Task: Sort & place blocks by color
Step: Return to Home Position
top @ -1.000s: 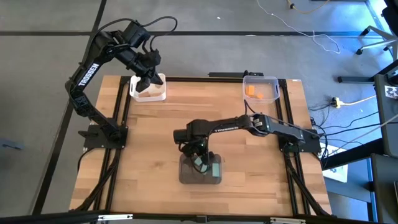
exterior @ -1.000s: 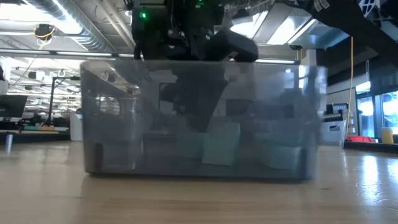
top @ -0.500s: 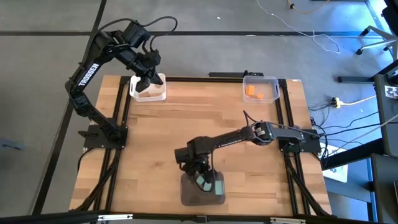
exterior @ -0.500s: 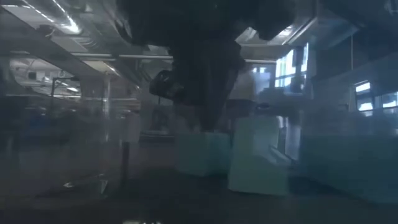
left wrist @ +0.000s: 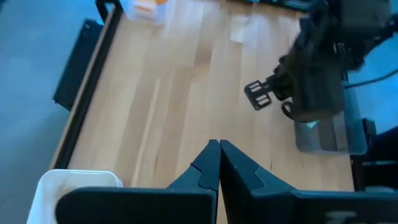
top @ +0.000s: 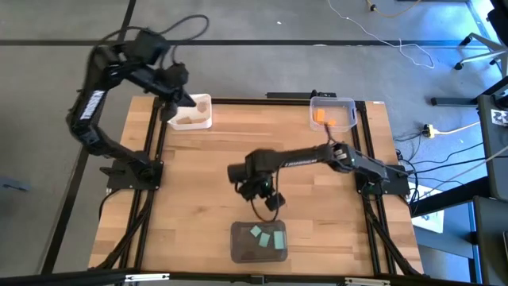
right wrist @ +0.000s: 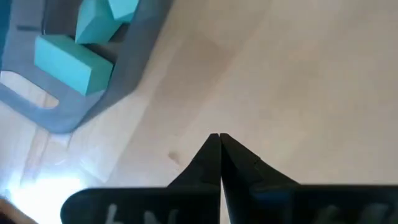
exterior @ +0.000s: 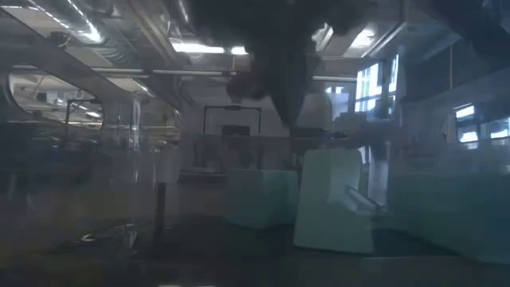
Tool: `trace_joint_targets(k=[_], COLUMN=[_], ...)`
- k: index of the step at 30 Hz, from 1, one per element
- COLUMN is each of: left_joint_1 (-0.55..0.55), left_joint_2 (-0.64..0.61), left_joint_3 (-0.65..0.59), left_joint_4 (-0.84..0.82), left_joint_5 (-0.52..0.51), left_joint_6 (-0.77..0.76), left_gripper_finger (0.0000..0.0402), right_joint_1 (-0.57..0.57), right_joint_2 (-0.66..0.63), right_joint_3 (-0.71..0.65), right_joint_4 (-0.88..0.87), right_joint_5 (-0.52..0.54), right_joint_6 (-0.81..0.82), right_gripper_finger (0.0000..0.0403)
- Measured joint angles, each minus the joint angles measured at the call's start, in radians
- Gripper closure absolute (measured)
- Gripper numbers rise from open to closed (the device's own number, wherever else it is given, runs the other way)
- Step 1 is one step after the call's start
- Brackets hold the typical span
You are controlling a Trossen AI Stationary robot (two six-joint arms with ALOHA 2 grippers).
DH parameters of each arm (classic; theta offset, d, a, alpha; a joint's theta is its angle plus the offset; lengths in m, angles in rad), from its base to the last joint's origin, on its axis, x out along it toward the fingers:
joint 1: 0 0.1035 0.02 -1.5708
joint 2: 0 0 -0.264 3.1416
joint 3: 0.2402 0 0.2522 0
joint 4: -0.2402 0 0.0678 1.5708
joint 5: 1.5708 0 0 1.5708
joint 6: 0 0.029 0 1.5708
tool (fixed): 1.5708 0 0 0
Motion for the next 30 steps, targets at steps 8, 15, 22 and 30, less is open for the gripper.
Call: trace_joint_targets(k=[8,15,22,30], left_joint_1=[-0.024,-0.118,-0.146,-0.146], left_joint_2=[-0.148,-0.245,-0.428,-0.670], left_joint_3=[0.000,-0.036,-0.285,-0.612], left_joint_4=[0.006,0.094,0.251,0.400], left_joint_5=[0.084,-0.030,-0.122,-0.146], left_joint_6=[-0.059,-0.114,-0.157,-0.248], left_gripper_finger=[0.0401,0.0401,0.0401,0.0402], right_joint_1=[-0.079,-0.145,-0.209,-0.218], right_joint_2=[-0.156,-0.325,-0.543,-0.779], right_joint_3=[0.001,0.001,0.001,0.000], right_joint_4=[0.005,-0.037,-0.092,-0.091], right_joint_5=[0.004,0.086,0.192,0.185], right_joint_6=[-0.033,-0.033,0.080,0.133], right_gripper_finger=[0.0403,0.0403,0.0403,0.0403])
